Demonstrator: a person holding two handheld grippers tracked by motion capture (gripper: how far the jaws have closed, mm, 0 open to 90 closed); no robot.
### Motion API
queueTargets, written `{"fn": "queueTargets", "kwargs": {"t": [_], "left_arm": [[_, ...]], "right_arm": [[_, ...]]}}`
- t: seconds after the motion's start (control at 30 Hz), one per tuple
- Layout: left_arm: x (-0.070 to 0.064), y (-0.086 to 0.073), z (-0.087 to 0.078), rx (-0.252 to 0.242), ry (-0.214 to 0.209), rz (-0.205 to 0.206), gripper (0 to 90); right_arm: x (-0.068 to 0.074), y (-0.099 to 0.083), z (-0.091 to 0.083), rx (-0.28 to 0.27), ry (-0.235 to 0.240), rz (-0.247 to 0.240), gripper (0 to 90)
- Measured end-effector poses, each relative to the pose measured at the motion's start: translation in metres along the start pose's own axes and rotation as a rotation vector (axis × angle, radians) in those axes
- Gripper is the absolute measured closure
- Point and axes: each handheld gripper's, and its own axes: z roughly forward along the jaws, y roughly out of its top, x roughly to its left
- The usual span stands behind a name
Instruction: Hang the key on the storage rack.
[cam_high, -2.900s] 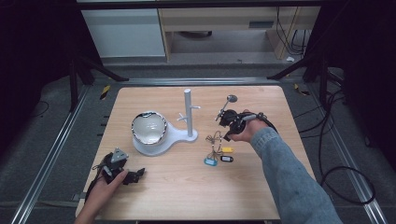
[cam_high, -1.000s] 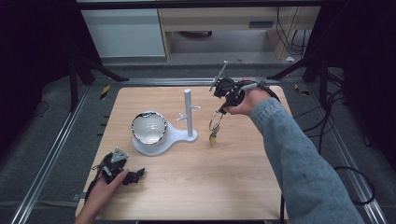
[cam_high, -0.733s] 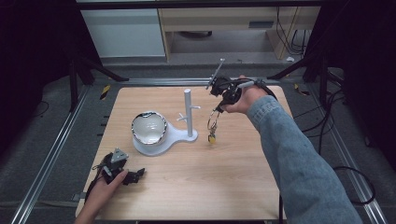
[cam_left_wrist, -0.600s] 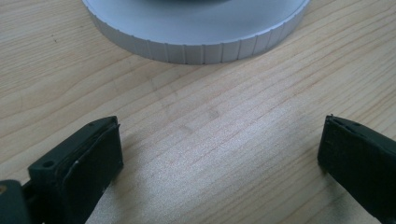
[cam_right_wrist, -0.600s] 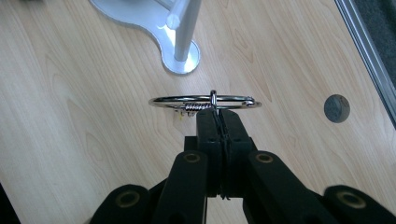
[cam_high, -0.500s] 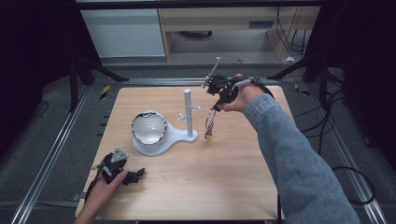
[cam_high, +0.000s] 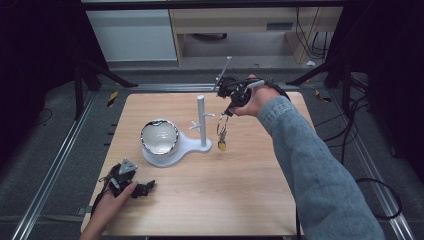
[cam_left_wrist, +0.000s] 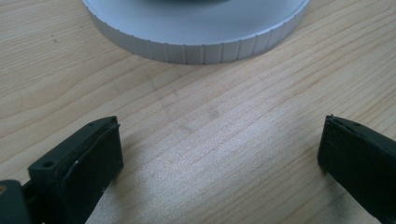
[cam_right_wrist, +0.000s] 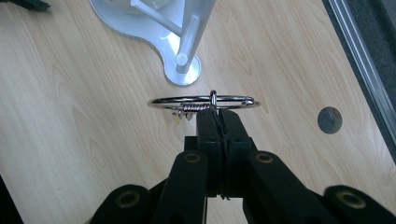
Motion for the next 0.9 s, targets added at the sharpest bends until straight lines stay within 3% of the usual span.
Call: {"fn": "queueTargets", "kwargs": {"t": [0.6, 0.9], "left_arm": [[0.0, 0.0, 0.0, 0.0, -0.001, 0.001, 0.0], [0.0, 0.0, 0.0, 0.0, -0.001, 0.001, 0.0]], "right_arm": [[0.005, 0.02, -0.008, -0.012, 0.005, -0.023, 88.8], [0.004, 0.026, -0.002, -0.01, 0.011, -0.025, 88.8]]}}
